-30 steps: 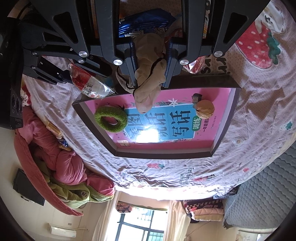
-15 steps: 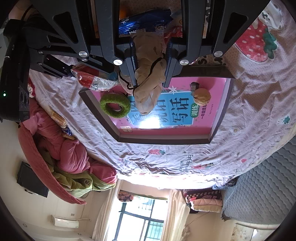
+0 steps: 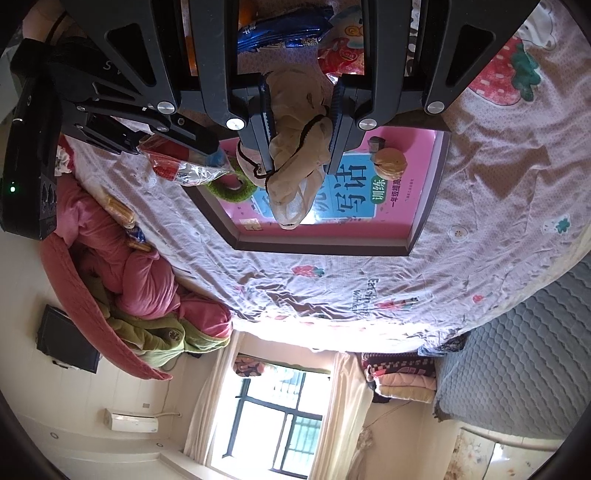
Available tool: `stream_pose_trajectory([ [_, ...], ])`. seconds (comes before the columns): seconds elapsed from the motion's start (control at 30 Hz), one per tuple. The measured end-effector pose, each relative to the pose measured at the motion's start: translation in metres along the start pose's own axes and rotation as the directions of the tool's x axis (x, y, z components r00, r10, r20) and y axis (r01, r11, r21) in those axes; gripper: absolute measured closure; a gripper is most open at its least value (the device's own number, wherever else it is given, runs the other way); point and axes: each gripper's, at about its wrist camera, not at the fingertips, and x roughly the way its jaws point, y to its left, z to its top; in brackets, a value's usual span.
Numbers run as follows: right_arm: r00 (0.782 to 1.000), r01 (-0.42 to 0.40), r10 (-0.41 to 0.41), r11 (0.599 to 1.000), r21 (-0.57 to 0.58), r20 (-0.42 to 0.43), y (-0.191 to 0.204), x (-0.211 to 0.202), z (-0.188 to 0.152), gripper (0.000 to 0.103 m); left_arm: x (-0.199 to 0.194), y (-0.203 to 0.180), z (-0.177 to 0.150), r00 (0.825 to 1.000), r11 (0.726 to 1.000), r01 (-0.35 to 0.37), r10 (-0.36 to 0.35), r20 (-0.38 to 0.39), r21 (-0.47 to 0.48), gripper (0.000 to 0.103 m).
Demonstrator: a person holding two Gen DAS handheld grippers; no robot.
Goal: Organize objects
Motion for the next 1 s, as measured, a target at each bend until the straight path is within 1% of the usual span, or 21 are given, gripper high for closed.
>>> stream_pose_trajectory([
  [0.23,0.996,0.028,-0.026,0.999,-0.026,0.081,0.007,-0.011,0.015,0.051,-0.01,0.007,0.011,0.998,1.0,-0.029,0.028,0.05,0.001,0.078],
  [0.37,0.994,0.039,-0.035,0.998,-0.042,0.103,0.012,-0.015,0.021,0.051,-0.012,0.013,0.016,0.997,0.999,-0.042,0.042,0.064,-0.006,0.078],
  [0.53,0.988,0.059,-0.051,0.997,-0.055,0.144,0.017,-0.019,0.029,0.051,-0.014,0.024,0.033,0.991,0.996,-0.084,0.085,0.105,-0.023,0.078],
  [0.67,0.98,0.083,-0.069,0.994,-0.067,0.186,0.02,-0.024,0.033,0.05,-0.015,0.033,0.042,0.987,0.994,-0.094,0.099,0.126,-0.047,0.078],
  [0.8,0.976,0.09,-0.075,0.994,-0.066,0.205,0.019,-0.024,0.038,0.05,-0.016,0.038,0.049,0.985,0.993,-0.092,0.102,0.141,-0.074,0.078],
  [1.0,0.974,0.097,-0.08,0.993,-0.071,0.211,0.018,-0.022,0.041,0.05,-0.011,0.032,0.055,0.983,0.992,-0.105,0.114,0.142,-0.069,0.078],
])
